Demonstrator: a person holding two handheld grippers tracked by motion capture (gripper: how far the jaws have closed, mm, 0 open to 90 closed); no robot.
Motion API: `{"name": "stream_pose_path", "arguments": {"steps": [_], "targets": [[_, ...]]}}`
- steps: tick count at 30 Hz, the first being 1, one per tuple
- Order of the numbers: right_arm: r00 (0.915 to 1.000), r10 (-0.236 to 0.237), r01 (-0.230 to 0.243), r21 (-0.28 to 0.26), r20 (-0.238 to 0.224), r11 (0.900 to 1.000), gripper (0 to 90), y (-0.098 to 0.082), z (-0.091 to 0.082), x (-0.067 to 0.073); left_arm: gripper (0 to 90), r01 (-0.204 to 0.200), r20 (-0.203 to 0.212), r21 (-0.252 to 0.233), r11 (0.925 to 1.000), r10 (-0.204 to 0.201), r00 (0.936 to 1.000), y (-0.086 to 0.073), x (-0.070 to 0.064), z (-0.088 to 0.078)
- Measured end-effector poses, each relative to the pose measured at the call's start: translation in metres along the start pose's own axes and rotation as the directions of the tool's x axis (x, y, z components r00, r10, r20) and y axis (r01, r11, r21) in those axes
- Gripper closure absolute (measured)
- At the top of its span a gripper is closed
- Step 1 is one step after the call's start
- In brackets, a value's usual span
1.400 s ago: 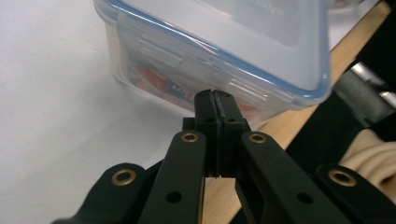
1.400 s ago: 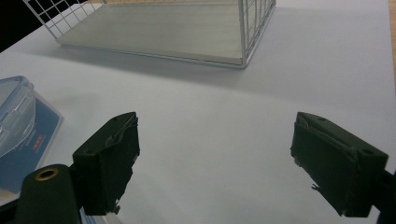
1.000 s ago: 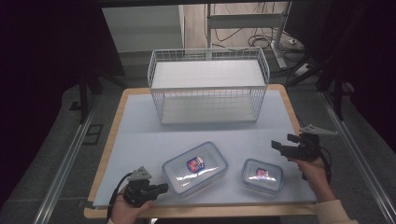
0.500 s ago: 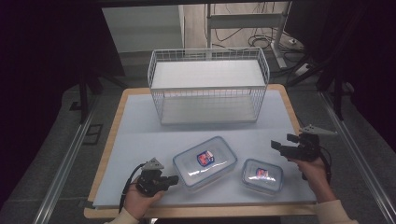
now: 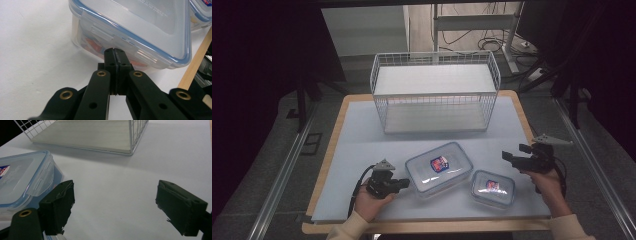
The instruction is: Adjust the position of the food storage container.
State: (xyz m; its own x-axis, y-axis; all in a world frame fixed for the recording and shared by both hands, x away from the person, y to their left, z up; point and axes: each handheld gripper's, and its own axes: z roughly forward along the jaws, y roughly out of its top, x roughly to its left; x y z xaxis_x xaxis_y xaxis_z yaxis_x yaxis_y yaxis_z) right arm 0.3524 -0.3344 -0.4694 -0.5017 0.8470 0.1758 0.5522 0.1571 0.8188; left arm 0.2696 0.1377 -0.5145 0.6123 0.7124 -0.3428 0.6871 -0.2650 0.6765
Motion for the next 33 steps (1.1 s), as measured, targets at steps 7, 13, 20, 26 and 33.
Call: {"name": "stream_pose_path", "arguments": {"steps": [7, 13, 20, 26, 33], "targets": [[1.0, 0.001, -0.001, -0.006, -0.001, 1.0, 15.0, 0.0, -0.003, 0.0, 90.0, -0.026, 0.04, -0.031, 0.9992, 0.027, 0.9988, -0.015, -0.017, -0.022], [1.0, 0.003, -0.003, -0.01, -0.002, 1.0, 15.0, 0.001, -0.003, 0.0, 90.0, -0.083, 0.083, 0.006, 0.9966, 0.082, 0.9932, -0.023, -0.039, -0.017], [1.0, -0.001, 0.001, -0.005, -0.006, 1.0, 15.0, 0.002, -0.002, 0.002, 90.0, -0.123, 0.105, 0.048, 0.9913, 0.117, 0.9876, -0.02, -0.049, 0.0], [1.0, 0.002, -0.002, -0.002, 0.0, 1.0, 15.1, 0.001, -0.002, 0.0, 90.0, -0.146, 0.111, 0.071, 0.9867, 0.138, 0.9842, -0.016, -0.052, 0.012], [1.0, -0.003, 0.003, 0.006, 0.0, 1.0, 15.1, 0.0, -0.001, 0.0, 90.0, -0.152, 0.108, 0.075, 0.9855, 0.143, 0.9837, -0.011, -0.05, 0.02]]}}
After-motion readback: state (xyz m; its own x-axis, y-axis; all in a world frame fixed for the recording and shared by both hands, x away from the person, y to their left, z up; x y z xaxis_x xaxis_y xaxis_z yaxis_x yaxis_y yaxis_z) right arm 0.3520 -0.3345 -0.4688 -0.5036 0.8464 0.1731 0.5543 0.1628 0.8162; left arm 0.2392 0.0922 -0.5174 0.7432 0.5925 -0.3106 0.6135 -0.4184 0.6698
